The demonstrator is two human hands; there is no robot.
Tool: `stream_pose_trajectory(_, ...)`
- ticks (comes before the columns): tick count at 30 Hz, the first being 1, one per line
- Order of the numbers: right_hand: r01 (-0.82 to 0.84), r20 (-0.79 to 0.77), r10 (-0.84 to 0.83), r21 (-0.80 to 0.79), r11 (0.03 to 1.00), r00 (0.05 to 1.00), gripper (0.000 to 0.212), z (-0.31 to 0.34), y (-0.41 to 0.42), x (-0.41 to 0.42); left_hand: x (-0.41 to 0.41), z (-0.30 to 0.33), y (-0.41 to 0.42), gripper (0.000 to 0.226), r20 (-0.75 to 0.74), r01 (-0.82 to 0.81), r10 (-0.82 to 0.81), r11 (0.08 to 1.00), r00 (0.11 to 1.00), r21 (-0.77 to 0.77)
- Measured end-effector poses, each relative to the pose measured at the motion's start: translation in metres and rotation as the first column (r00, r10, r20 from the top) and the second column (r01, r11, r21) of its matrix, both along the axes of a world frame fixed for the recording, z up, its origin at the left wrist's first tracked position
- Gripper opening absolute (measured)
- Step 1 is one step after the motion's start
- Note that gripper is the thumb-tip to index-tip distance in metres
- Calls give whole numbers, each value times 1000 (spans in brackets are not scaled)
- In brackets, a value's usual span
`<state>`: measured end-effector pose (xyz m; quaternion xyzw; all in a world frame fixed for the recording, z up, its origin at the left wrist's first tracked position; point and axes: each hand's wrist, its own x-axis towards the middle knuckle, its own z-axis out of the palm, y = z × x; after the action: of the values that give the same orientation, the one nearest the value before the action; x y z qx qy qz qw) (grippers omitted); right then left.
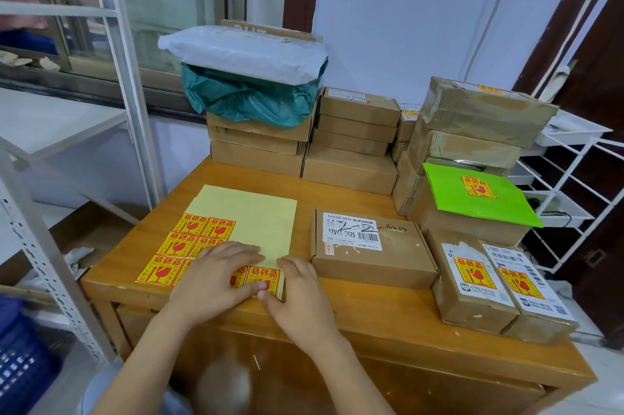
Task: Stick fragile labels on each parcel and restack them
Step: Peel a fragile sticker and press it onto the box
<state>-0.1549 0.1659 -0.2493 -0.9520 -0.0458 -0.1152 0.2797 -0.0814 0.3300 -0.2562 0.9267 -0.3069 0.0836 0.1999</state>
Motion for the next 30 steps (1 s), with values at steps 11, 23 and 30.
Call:
stream_pose_trajectory(11, 17, 46, -20, 49, 999, 999, 52, -2, 1, -2, -2, -3, -1, 57, 96, 3, 6, 996, 995, -89)
stream_pose_trajectory(23, -17, 124, 16, 3, 1000, 992, 44, -4, 2, -3, -3, -3, -1, 56, 102, 4, 4, 997, 995, -82)
stream_pose_trajectory(30, -26, 114, 27, -7, 1000, 993, 41, -3, 2, -4, -4, -2, 0, 60, 102, 7, 1, 997, 995, -74)
